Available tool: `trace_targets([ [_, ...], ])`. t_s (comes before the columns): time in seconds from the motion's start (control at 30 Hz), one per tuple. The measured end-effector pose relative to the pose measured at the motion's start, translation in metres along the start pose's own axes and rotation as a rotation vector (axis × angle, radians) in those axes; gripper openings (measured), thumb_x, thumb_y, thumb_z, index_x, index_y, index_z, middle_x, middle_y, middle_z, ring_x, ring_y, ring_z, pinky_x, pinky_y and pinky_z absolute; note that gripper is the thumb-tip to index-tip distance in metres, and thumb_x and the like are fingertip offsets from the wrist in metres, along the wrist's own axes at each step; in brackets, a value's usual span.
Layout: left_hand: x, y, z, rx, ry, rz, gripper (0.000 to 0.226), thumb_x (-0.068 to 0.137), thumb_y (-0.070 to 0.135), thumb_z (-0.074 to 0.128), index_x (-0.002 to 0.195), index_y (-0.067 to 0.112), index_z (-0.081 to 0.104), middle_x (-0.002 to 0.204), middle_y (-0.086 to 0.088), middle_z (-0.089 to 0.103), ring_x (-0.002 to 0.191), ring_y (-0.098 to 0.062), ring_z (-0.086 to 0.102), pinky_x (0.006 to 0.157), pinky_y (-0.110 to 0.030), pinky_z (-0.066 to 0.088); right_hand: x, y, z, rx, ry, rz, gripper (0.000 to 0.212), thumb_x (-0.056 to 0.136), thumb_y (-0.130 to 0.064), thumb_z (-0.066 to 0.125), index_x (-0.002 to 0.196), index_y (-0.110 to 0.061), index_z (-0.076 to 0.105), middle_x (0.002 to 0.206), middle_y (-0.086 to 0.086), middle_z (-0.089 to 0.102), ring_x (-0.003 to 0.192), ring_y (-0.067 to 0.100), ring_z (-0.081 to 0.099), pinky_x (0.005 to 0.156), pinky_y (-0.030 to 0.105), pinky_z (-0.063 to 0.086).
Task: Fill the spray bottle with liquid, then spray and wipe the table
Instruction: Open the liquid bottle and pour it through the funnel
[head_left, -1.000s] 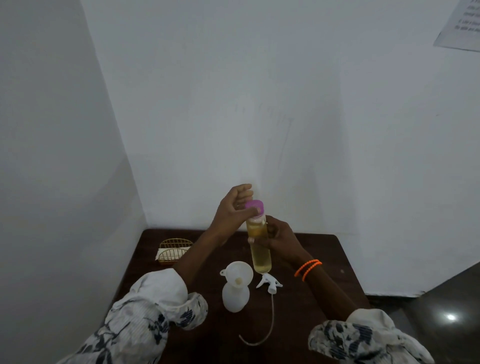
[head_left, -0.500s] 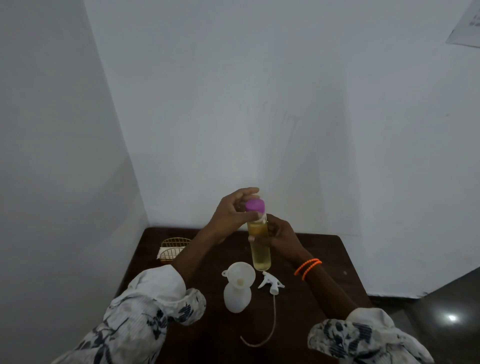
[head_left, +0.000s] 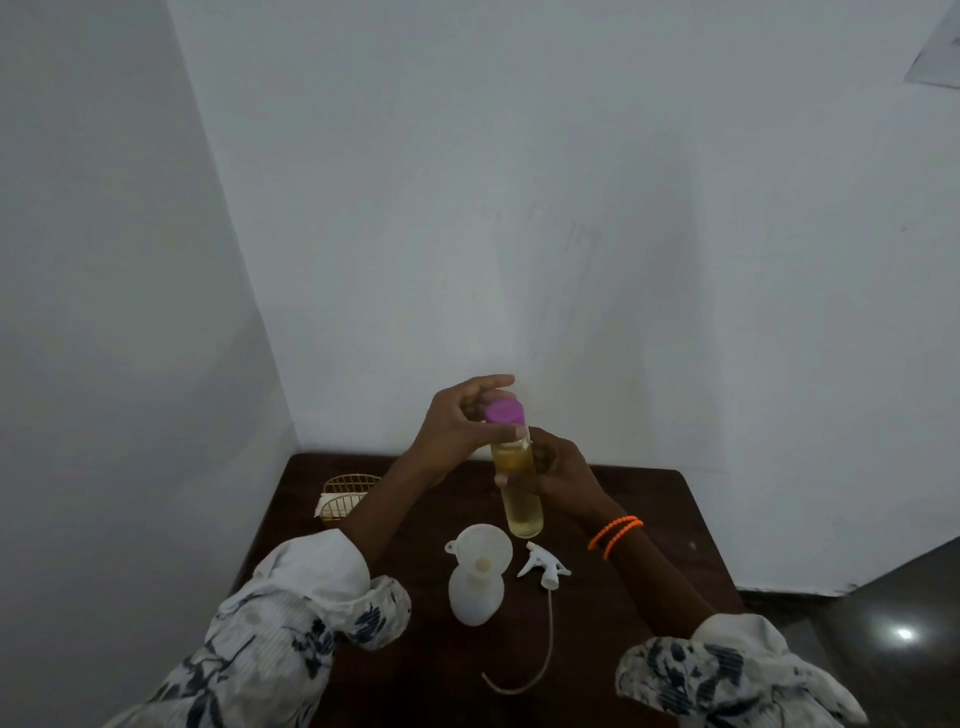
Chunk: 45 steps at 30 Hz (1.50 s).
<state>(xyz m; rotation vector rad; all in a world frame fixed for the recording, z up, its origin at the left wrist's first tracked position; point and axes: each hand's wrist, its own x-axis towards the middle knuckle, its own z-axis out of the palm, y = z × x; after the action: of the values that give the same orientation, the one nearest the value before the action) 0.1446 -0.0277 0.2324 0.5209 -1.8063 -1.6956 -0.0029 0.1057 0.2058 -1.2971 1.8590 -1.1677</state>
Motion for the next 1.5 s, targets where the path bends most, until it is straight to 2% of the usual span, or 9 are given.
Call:
trace_targets([
  [0.1, 0.001, 0.002, 0.006, 0.095, 0.065, -0.002, 0.053, 0.069, 0.032, 0.096, 0.116, 0.027, 0.073, 0.106, 0.007, 0.070, 0.101, -0.019, 0.069, 0.077, -0.025, 0.060, 0.000, 0.001, 0.003, -0.035, -0.017, -0.011, 0.053, 0.070, -0.027, 0.091, 0.118, -0.021, 0.069, 0.106, -0.001, 0.077, 0.101, 0.016, 0.073, 0.094, 0.052, 0.058],
  [0.17, 0.002, 0.001, 0.008, 0.084, 0.013, -0.026, 0.052, 0.073, 0.038, 0.090, 0.120, 0.028, 0.070, 0.119, 0.007, 0.067, 0.111, -0.018, 0.065, 0.082, -0.025, 0.059, 0.000, 0.001, 0.004, -0.019, -0.010, -0.007, 0.052, 0.070, -0.026, 0.091, 0.116, -0.018, 0.069, 0.105, 0.002, 0.077, 0.100, 0.019, 0.074, 0.093, 0.053, 0.058],
  [0.37, 0.000, -0.004, -0.011, -0.136, -0.243, -0.056, 0.061, 0.088, -0.005, 0.073, 0.145, 0.011, 0.057, 0.142, -0.006, 0.064, 0.131, -0.028, 0.062, 0.107, -0.042, 0.054, -0.002, 0.003, 0.001, 0.031, 0.024, -0.004, 0.047, 0.071, -0.017, 0.089, 0.114, -0.018, 0.070, 0.104, 0.003, 0.078, 0.100, 0.019, 0.075, 0.092, 0.051, 0.059],
  [0.57, 0.003, -0.006, -0.014, 0.008, -0.114, -0.082, 0.060, 0.070, 0.013, 0.094, 0.124, 0.023, 0.070, 0.118, 0.001, 0.073, 0.115, -0.029, 0.068, 0.091, -0.035, 0.061, -0.002, 0.005, 0.004, -0.034, -0.021, -0.008, 0.051, 0.072, -0.022, 0.090, 0.119, -0.021, 0.069, 0.109, -0.002, 0.077, 0.104, 0.012, 0.073, 0.096, 0.047, 0.059],
  [0.8, 0.004, -0.008, -0.016, -0.148, -0.274, -0.058, 0.076, 0.083, -0.008, 0.074, 0.151, 0.019, 0.050, 0.148, -0.004, 0.060, 0.137, -0.024, 0.057, 0.107, -0.043, 0.054, -0.003, 0.006, 0.008, -0.030, -0.013, -0.002, 0.049, 0.073, -0.023, 0.090, 0.117, -0.019, 0.068, 0.107, 0.000, 0.077, 0.103, 0.015, 0.074, 0.095, 0.049, 0.059],
  [1.0, 0.006, 0.000, -0.004, 0.137, -0.087, -0.050, 0.077, 0.066, 0.045, 0.091, 0.137, 0.033, 0.064, 0.113, 0.005, 0.062, 0.105, -0.017, 0.063, 0.089, -0.029, 0.059, -0.005, 0.007, 0.008, -0.063, -0.031, 0.002, 0.052, 0.072, -0.028, 0.090, 0.119, -0.022, 0.068, 0.108, -0.004, 0.077, 0.103, 0.010, 0.072, 0.095, 0.046, 0.058],
  [1.13, 0.006, 0.000, -0.009, -0.002, -0.284, -0.074, 0.074, 0.085, 0.009, 0.080, 0.152, 0.023, 0.049, 0.151, 0.001, 0.055, 0.137, -0.017, 0.054, 0.106, -0.038, 0.054, -0.005, 0.009, 0.005, -0.064, -0.008, 0.020, 0.048, 0.072, -0.028, 0.090, 0.114, -0.020, 0.069, 0.103, -0.001, 0.078, 0.099, 0.015, 0.074, 0.092, 0.049, 0.060],
  [1.23, 0.008, -0.001, -0.017, 0.003, -0.283, -0.055, 0.065, 0.083, -0.005, 0.080, 0.143, 0.012, 0.060, 0.139, -0.002, 0.067, 0.128, -0.019, 0.064, 0.103, -0.037, 0.056, -0.005, 0.011, 0.001, -0.069, -0.001, 0.031, 0.050, 0.071, -0.027, 0.091, 0.116, -0.020, 0.069, 0.105, -0.002, 0.078, 0.100, 0.013, 0.074, 0.093, 0.048, 0.059],
  [1.5, 0.005, -0.009, 0.006, 0.259, 0.100, -0.052, 0.053, 0.059, 0.061, 0.092, 0.101, 0.032, 0.077, 0.094, 0.006, 0.071, 0.087, -0.015, 0.069, 0.071, -0.024, 0.059, -0.006, 0.010, 0.005, -0.103, -0.016, 0.010, 0.052, 0.072, -0.026, 0.091, 0.118, -0.019, 0.069, 0.107, -0.002, 0.077, 0.102, 0.013, 0.073, 0.094, 0.048, 0.058],
])
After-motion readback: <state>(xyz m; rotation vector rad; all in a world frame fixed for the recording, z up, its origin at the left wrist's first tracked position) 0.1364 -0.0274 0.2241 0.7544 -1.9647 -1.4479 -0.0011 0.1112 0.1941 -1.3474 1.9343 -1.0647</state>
